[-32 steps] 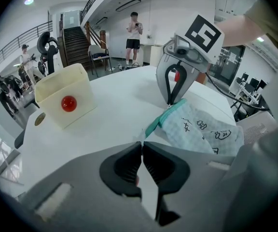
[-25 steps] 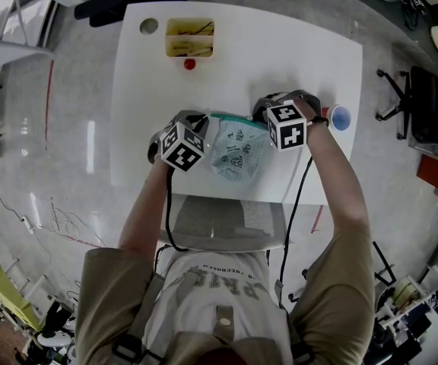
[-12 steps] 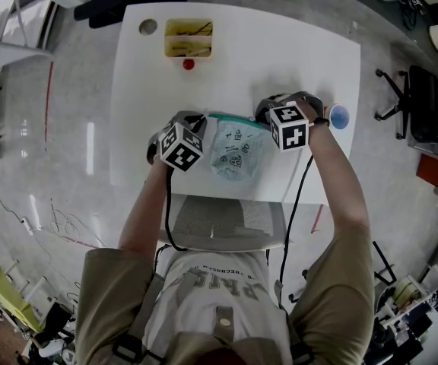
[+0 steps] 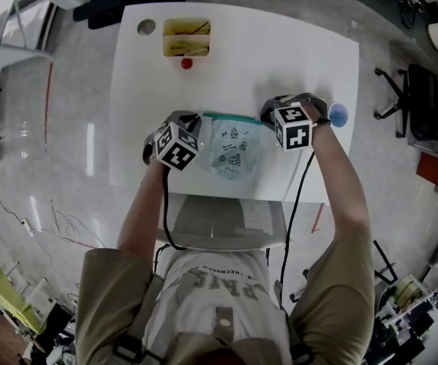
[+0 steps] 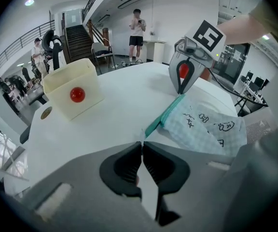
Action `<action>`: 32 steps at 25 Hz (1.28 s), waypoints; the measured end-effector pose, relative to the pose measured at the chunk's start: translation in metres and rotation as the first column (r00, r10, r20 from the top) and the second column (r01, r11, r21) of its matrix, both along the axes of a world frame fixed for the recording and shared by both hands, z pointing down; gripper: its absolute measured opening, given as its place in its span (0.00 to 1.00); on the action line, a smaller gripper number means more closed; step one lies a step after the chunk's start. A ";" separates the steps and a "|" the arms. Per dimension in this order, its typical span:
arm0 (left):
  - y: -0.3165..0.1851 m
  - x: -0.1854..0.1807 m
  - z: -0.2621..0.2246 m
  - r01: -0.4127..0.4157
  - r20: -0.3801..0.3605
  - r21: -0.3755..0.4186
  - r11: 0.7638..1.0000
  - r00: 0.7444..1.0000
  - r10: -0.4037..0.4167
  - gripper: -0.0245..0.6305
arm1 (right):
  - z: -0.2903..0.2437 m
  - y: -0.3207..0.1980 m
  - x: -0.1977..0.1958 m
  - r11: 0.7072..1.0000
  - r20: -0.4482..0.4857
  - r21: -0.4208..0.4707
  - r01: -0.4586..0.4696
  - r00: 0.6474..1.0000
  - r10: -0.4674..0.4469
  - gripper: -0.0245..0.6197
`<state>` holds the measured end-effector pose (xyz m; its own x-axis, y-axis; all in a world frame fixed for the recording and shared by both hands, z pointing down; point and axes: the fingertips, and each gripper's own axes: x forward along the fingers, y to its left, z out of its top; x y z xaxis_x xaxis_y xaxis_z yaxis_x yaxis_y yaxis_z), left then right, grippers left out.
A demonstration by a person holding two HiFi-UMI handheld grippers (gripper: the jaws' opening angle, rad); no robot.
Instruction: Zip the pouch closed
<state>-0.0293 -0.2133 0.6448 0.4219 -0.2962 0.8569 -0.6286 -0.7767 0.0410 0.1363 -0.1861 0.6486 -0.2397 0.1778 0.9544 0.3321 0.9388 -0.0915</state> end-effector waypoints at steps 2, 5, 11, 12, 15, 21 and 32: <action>0.000 0.001 0.000 0.001 0.003 0.001 1.000 1.000 -0.001 0.07 | 0.001 0.000 0.001 1.000 -0.004 0.000 0.000 1.000 0.000 0.05; 0.000 0.001 0.001 0.008 0.002 -0.001 1.000 1.000 -0.008 0.07 | 0.003 0.000 0.001 1.000 -0.001 -0.002 -0.016 1.000 0.016 0.05; 0.003 0.003 0.003 0.004 0.021 0.003 1.000 1.000 -0.004 0.07 | 0.005 0.000 0.001 0.999 0.002 -0.007 -0.042 0.999 0.042 0.05; 0.003 0.003 0.003 0.003 0.025 0.005 1.000 1.000 -0.003 0.08 | 0.005 0.000 0.001 0.999 0.006 -0.009 -0.053 0.999 0.053 0.05; 0.002 0.003 0.003 0.021 0.015 0.006 1.000 1.000 -0.021 0.08 | 0.005 -0.003 0.000 0.996 0.023 -0.002 -0.093 0.995 0.093 0.05; 0.010 0.011 0.003 0.000 -0.004 -0.009 1.000 1.000 -0.001 0.21 | 0.004 -0.006 0.006 0.981 0.042 -0.002 -0.195 0.980 0.195 0.13; 0.012 0.008 -0.004 0.033 -0.007 0.004 0.999 0.999 -0.033 0.30 | -0.023 -0.015 0.003 0.895 0.224 -0.001 -0.447 0.872 0.436 0.15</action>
<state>-0.0217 -0.2018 0.6404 0.4179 -0.3136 0.8527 -0.6537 -0.7555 0.0426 0.1395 -0.2015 0.6255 -0.4803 -0.0399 0.8762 -0.1118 0.9936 -0.0160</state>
